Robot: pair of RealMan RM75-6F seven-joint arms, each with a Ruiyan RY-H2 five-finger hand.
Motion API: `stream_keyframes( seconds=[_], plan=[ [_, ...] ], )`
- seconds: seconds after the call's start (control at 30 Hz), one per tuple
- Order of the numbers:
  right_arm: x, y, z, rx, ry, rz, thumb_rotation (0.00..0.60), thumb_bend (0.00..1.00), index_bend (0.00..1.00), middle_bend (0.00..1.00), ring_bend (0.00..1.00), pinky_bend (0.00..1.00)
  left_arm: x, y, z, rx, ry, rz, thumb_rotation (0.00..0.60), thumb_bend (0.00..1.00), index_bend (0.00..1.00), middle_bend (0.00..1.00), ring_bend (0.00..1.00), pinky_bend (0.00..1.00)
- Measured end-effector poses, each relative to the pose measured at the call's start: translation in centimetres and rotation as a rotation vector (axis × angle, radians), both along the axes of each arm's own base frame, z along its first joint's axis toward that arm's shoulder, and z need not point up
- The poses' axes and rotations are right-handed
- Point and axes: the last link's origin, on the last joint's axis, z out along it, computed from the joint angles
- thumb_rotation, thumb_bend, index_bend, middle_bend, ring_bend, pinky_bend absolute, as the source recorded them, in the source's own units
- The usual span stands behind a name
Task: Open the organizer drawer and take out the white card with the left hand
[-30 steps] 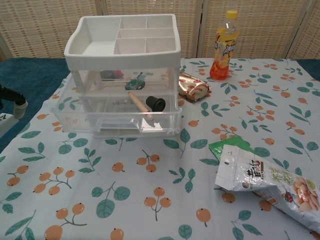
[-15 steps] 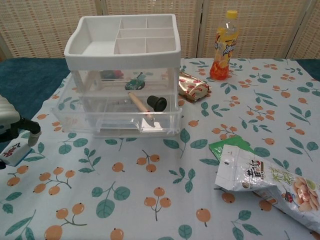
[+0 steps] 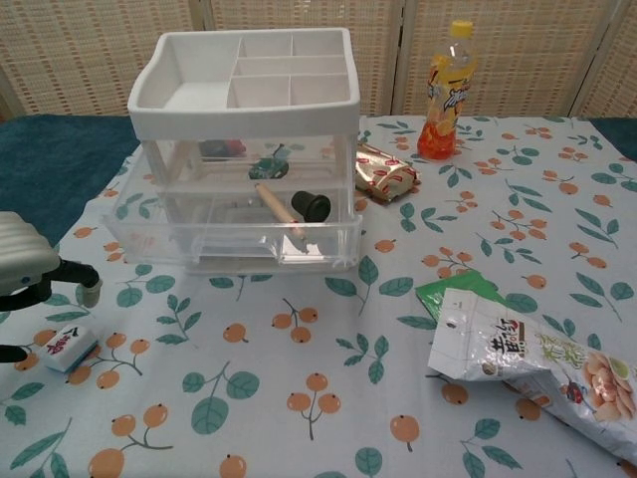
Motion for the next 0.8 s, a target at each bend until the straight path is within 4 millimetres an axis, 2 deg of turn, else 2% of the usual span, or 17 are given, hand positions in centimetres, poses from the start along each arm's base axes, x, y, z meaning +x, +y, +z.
stream_keyframes(
  seconds=[0.27, 0.5, 0.63, 0.8],
  plan=[
    [0.0, 0.1, 0.0, 0.001, -0.001, 0.002, 0.6, 0.22, 0.0, 0.07, 0.0, 0.09, -1.4, -0.1, 0.9, 0.042, 0.006, 0.085, 0.6, 0.13, 0.34, 0.9, 0.97, 1.0],
    [-0.2, 0.2, -0.2, 0.007, -0.007, 0.0, 0.6, 0.22, 0.0, 0.07, 0.0, 0.09, -3.2, 0.6, 3.2, 0.163, -0.052, 0.197, 0.6, 0.13, 0.38, 0.89, 0.94, 1.0],
    [-0.4, 0.2, -0.3, 0.023, -0.005, -0.012, 0.6, 0.22, 0.0, 0.07, 0.0, 0.09, -4.2, 1.2, 5.5, 0.272, -0.101, 0.273, 0.6, 0.13, 0.38, 0.82, 0.85, 1.0],
    [-0.6, -0.1, -1.0, 0.088, 0.002, -0.029, 0.6, 0.22, 0.0, 0.07, 0.0, 0.09, -4.4, 2.0, 7.9, 0.371, -0.196, 0.329, 0.6, 0.13, 0.37, 0.72, 0.7, 0.84]
  ],
)
